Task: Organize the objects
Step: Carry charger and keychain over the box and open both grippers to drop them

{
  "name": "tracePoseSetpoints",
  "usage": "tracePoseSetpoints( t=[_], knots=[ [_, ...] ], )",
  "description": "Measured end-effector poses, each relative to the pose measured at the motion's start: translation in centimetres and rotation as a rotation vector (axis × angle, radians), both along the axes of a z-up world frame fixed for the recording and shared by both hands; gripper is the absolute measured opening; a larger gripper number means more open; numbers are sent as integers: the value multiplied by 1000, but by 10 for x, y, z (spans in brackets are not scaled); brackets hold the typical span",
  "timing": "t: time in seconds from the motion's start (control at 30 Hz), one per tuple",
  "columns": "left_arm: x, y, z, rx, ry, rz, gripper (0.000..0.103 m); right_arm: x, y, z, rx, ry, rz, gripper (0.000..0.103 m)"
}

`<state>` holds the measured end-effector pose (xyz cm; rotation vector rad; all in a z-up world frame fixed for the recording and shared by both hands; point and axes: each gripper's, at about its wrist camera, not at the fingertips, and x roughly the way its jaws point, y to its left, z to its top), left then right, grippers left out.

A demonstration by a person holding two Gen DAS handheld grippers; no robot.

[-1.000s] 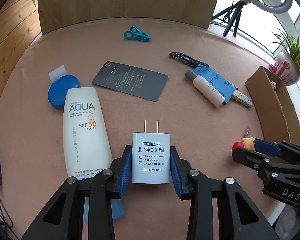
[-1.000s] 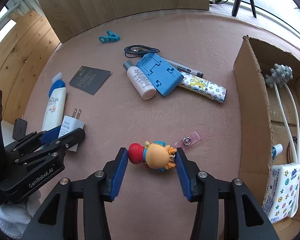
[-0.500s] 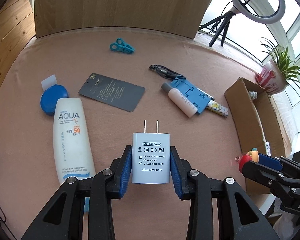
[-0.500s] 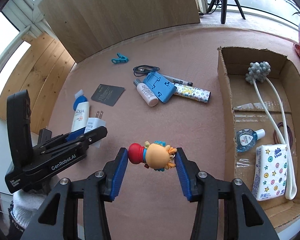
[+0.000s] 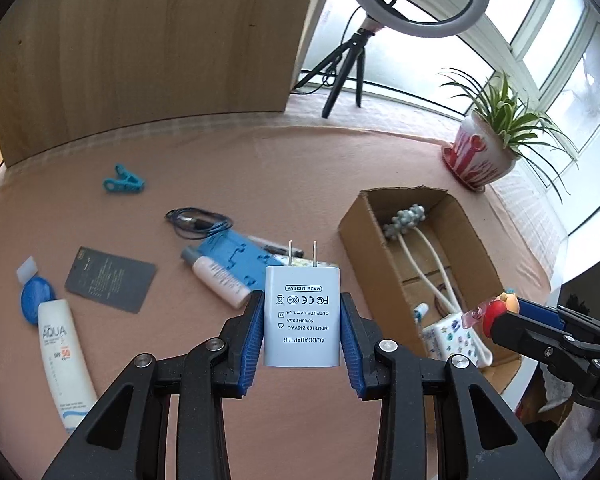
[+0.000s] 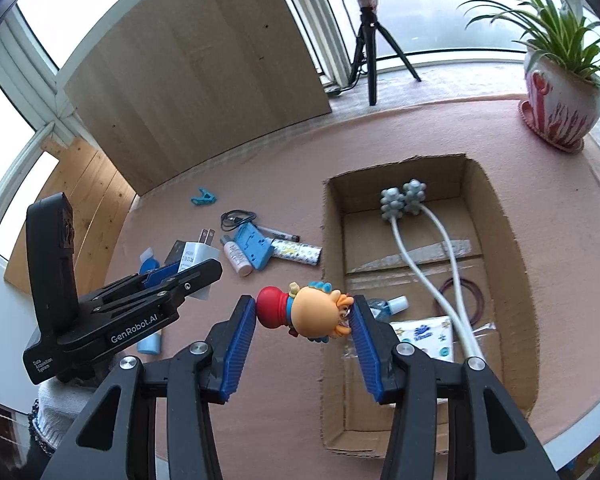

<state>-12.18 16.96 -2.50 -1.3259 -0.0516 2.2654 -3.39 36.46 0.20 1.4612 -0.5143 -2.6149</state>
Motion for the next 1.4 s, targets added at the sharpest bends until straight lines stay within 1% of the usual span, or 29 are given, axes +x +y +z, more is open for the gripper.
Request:
tracePoseSetpoints(
  t=[0.23, 0.33, 0.47, 0.6, 0.77, 1.03, 1.1, 1.13, 1.23, 1.4],
  knots=[
    [-1, 70, 7, 6, 20, -86, 38, -2, 51, -6, 9, -9, -87, 44],
    [-2, 97, 9, 4, 33, -113, 38, -3, 67, -12, 14, -22, -102, 44],
    [-6, 129, 5, -7, 33, -142, 38, -5, 79, -24, 14, -43, -112, 44],
    [-10, 152, -8, -39, 21, -158, 38, -5, 85, -36, 5, -67, -114, 44],
    [-14, 163, -24, -62, -5, -163, 38, -5, 89, -46, 7, -91, -113, 44],
    [-17, 167, -34, -90, -13, -169, 38, -2, 87, -50, 18, -101, -108, 45],
    [-17, 166, -33, -91, -15, -173, 40, -1, 87, -50, 20, -99, -111, 45],
    [-17, 165, -32, -90, -14, -172, 44, -1, 87, -49, 18, -97, -112, 46],
    [-15, 158, -25, -81, 0, -163, 46, 0, 89, -48, 11, -92, -122, 50],
    [-17, 139, -14, -53, 10, -132, 46, -2, 88, -45, -11, -94, -125, 50]
  ],
)
